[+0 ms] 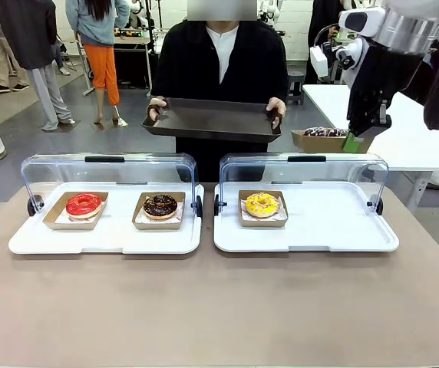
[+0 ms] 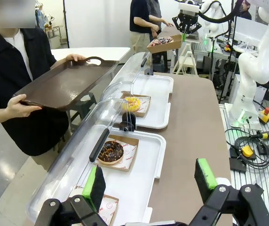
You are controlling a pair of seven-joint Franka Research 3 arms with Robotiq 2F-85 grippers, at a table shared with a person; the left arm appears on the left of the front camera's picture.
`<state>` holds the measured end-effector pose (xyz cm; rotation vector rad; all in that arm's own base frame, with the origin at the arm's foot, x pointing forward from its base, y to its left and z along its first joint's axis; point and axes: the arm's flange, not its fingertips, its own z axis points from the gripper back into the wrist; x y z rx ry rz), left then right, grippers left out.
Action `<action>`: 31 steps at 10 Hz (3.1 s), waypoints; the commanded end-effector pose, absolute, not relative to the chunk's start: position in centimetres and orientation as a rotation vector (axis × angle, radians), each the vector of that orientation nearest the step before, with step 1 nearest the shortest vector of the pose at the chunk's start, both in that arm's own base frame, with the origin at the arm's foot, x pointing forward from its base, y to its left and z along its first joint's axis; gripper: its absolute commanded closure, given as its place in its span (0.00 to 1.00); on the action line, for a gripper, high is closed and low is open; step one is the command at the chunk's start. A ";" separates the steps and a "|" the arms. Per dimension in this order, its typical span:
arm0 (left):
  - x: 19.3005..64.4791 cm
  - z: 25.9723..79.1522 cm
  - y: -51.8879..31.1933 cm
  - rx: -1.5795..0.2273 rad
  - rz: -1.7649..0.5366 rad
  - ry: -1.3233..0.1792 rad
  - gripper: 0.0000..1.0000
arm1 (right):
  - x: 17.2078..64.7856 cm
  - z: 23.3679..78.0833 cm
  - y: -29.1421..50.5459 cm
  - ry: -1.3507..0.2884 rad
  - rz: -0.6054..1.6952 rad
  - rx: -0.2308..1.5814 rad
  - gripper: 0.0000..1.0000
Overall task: Provide the desired donut to the person.
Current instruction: Pick up and lift the Paper togo box containing the Donut pointed at by the person, then place the picked Paper togo box onto the Handle tray extended by the person.
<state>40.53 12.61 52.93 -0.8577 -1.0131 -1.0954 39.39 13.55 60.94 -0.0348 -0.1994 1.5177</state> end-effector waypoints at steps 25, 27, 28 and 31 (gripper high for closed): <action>40.5 53.1 12.7 -0.860 -1.096 -1.022 0.00 | 45.6 59.7 31.0 -0.299 1.522 -0.111 0.98; 40.5 53.1 12.7 -0.860 -1.096 -1.022 0.00 | 48.3 59.4 31.3 -0.242 1.503 -0.104 0.98; 40.5 53.1 12.7 -0.860 -1.096 -1.022 0.00 | 49.5 59.2 31.3 -0.204 1.487 -0.111 0.98; 40.5 53.1 12.7 -0.860 -1.096 -1.022 0.00 | 52.3 60.8 32.0 -0.131 1.442 -0.087 0.98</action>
